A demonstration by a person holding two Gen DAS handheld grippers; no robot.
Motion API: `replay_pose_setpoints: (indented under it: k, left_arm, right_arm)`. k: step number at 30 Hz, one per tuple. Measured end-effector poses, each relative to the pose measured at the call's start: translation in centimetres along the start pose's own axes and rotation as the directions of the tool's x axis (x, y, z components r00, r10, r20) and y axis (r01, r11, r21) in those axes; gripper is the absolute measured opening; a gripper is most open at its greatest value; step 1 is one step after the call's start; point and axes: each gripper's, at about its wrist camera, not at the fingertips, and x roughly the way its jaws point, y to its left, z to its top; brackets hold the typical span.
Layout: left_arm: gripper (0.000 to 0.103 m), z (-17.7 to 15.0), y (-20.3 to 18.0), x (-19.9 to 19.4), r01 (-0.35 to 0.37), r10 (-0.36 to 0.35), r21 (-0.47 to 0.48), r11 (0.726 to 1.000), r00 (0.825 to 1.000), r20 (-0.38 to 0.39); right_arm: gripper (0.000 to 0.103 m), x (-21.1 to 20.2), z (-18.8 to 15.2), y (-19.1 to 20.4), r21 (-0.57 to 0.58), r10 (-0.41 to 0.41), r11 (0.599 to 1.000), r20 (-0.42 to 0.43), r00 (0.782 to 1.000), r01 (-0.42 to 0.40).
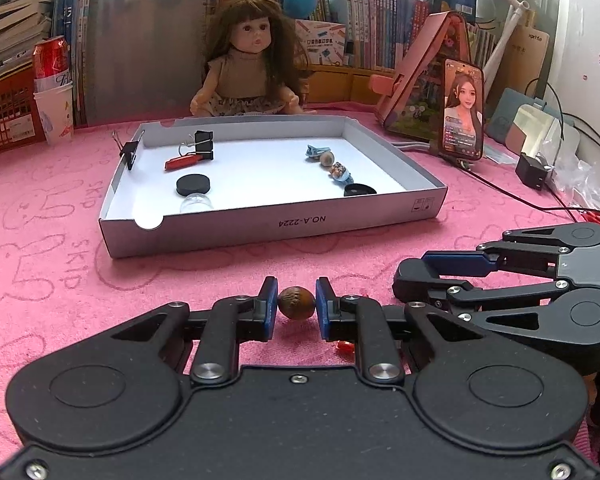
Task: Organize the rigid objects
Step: 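Grasp a brown nut with the left tool while the right tool grasps a black disc, then carry the nut with the left tool while the right tool carries the disc into the tray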
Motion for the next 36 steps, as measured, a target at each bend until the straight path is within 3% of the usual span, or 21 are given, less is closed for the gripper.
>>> replay_pose_setpoints:
  k: [10,25,30,36]
  left_arm:
    - [0.019,1.1,0.0,-0.2,-0.002,0.002,-0.003,1.0,1.0,0.024]
    - [0.019,7.1,1.8,2.9,0.018,-0.013,-0.086,0.996,0.998,0.06]
    - [0.019,8.4,3.1,5.3,0.023,-0.021,-0.131,0.991,1.0,0.023]
    - [0.019,8.9,3.7,7.5,0.004,-0.006,-0.127,0.992,1.0,-0.015]
  right_arm:
    - [0.037,-0.2,1.4,-0.8,0.061,-0.007,0.998,0.014,1.0,0.006]
    - [0.037,2.7,6.8,-4.4,0.265,0.04,0.963,0.009,0.999,-0.041]
    - [0.037,4.2,8.1,-4.5,0.251,0.04,0.967,-0.003,0.999,-0.038]
    - [0.037,7.0,9.4,-6.1,0.354,0.092,0.933,-0.071,0.993,-0.061]
